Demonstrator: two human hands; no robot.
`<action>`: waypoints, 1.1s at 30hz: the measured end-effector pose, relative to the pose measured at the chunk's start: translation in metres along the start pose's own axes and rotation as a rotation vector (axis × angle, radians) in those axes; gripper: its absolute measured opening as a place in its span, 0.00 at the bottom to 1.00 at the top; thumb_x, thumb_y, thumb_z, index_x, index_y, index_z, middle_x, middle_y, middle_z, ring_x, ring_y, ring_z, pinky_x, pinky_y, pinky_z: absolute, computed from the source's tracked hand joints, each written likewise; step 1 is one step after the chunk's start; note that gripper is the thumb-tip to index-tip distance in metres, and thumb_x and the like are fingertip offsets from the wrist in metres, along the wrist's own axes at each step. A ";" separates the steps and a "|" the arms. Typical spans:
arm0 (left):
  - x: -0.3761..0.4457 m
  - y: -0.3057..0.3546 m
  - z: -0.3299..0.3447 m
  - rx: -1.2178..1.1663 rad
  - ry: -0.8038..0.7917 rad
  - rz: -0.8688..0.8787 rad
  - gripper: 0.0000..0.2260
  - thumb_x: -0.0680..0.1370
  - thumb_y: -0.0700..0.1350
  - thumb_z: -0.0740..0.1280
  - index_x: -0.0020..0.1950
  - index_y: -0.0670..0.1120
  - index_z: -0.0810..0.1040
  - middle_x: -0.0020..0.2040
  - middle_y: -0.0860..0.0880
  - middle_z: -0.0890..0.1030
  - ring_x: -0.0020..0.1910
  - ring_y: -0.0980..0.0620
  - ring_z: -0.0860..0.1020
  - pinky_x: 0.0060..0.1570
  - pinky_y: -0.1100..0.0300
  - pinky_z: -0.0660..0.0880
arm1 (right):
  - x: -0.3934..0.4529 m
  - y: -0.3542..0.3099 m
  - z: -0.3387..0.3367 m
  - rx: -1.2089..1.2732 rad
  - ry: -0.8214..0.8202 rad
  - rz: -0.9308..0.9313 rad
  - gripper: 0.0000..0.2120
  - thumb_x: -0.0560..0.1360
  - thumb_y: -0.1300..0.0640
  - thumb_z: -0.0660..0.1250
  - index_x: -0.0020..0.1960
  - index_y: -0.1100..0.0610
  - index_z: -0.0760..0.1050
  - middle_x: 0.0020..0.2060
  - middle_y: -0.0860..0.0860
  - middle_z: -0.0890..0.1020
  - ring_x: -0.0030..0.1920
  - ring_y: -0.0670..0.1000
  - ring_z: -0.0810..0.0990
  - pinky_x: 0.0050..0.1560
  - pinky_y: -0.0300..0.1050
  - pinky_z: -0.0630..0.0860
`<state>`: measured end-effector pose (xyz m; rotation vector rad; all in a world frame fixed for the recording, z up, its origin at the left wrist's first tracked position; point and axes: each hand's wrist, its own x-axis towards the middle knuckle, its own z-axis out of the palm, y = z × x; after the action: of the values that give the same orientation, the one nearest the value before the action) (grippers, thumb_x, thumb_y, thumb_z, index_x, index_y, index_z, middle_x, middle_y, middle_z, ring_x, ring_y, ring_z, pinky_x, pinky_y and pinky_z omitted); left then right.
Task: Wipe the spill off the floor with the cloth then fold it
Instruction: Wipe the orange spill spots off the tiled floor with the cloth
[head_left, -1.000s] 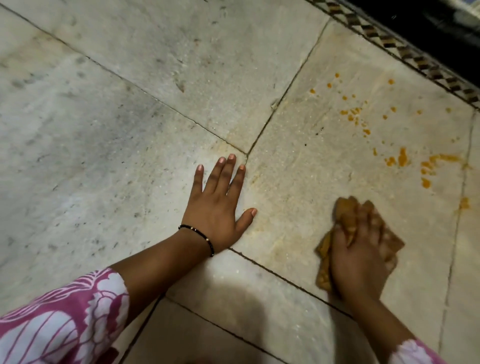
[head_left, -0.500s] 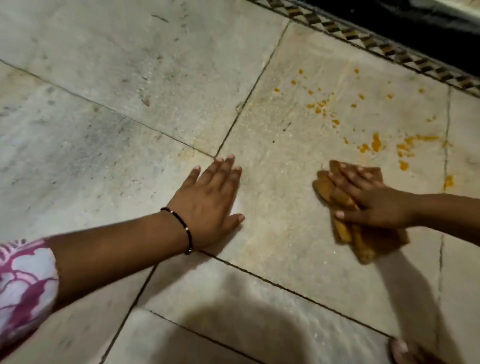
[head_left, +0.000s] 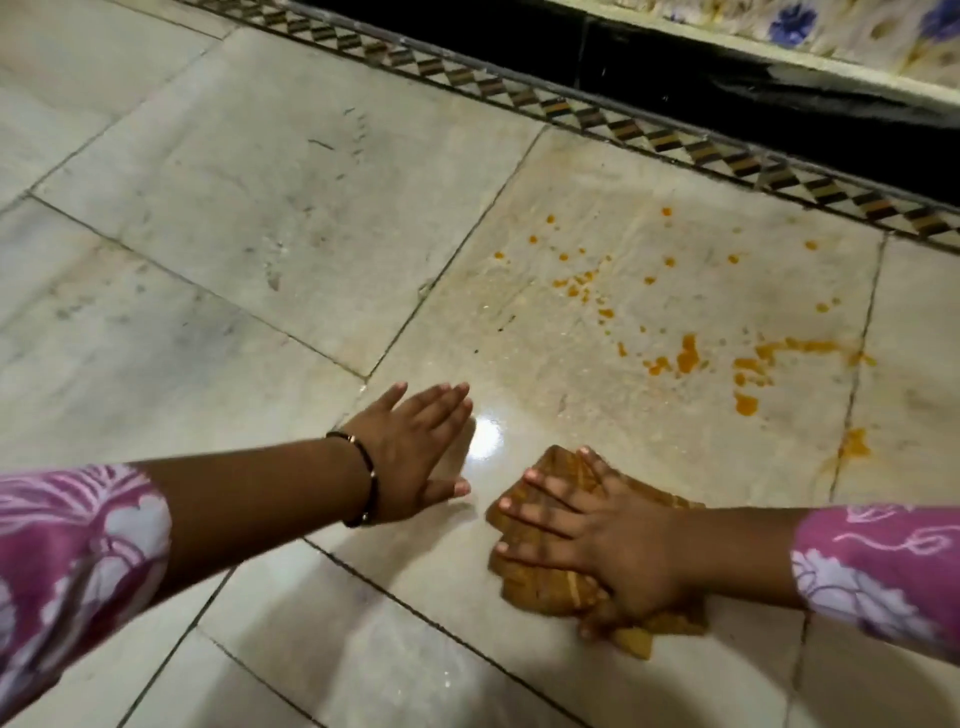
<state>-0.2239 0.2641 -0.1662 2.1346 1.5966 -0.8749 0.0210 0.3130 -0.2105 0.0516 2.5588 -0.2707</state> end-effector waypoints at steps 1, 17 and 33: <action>0.003 0.013 0.002 -0.037 0.005 0.007 0.39 0.74 0.68 0.37 0.76 0.45 0.34 0.76 0.47 0.32 0.76 0.50 0.37 0.74 0.47 0.40 | -0.004 0.004 0.007 -0.028 0.054 0.027 0.39 0.67 0.27 0.53 0.75 0.40 0.53 0.76 0.50 0.55 0.74 0.60 0.48 0.62 0.74 0.48; 0.099 0.154 0.020 -0.415 0.538 -0.125 0.39 0.77 0.68 0.41 0.78 0.42 0.50 0.78 0.45 0.48 0.77 0.49 0.44 0.73 0.45 0.43 | -0.176 0.045 0.125 0.309 0.439 0.852 0.36 0.67 0.37 0.56 0.75 0.38 0.54 0.73 0.49 0.65 0.72 0.55 0.61 0.63 0.65 0.59; 0.102 0.154 0.021 -0.362 0.566 -0.157 0.38 0.77 0.67 0.44 0.78 0.43 0.51 0.79 0.46 0.49 0.77 0.49 0.47 0.73 0.46 0.45 | -0.213 0.038 0.156 0.295 0.433 0.972 0.34 0.70 0.37 0.54 0.75 0.40 0.54 0.75 0.49 0.62 0.73 0.56 0.61 0.62 0.65 0.62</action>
<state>-0.0657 0.2784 -0.2625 2.1099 2.0170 0.0155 0.2862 0.3225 -0.2307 1.5404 2.5248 -0.2582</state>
